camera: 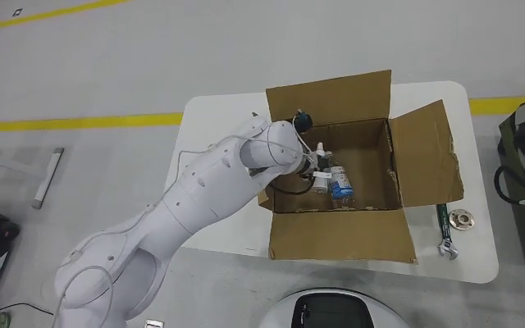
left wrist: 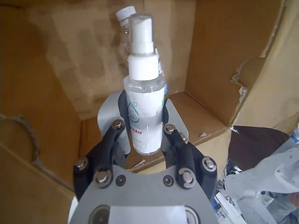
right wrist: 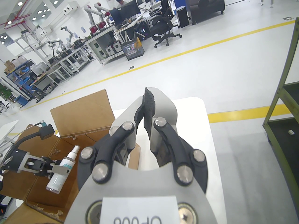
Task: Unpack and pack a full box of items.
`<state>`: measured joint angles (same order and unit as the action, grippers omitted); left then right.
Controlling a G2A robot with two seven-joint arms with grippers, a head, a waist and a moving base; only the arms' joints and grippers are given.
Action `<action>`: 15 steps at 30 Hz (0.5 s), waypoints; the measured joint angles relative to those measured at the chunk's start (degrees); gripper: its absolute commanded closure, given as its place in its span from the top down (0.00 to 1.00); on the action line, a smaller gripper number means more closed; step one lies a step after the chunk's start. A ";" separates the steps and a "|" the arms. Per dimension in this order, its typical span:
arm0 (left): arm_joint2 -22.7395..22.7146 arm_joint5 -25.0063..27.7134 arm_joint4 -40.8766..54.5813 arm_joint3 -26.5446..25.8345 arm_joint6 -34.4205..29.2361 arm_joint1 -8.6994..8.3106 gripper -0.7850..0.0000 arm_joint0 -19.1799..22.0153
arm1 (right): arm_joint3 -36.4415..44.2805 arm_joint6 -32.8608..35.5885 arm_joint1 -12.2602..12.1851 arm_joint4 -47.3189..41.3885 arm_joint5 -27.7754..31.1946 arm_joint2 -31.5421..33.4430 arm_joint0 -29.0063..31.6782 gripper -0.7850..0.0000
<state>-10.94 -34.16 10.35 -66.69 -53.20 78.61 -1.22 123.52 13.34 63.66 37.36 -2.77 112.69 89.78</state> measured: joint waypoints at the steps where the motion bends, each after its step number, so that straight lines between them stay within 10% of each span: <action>1: 0.33 -0.48 -0.60 0.38 -0.17 0.36 0.00 -0.08 | 0.00 0.00 0.00 0.00 0.00 0.00 0.00 0.06; 13: 1.20 -3.93 -11.20 6.06 -3.82 4.61 0.02 -1.49 | 0.00 0.00 0.00 0.00 0.00 0.00 0.00 0.07; 15: 1.20 -4.27 -12.47 6.80 -4.98 5.25 0.75 -1.43 | 0.00 0.00 0.00 0.00 0.00 0.00 0.00 0.09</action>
<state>-9.74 -38.43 -2.12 -59.89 -58.18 83.86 -2.65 123.52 13.34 63.66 37.36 -2.77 112.69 89.78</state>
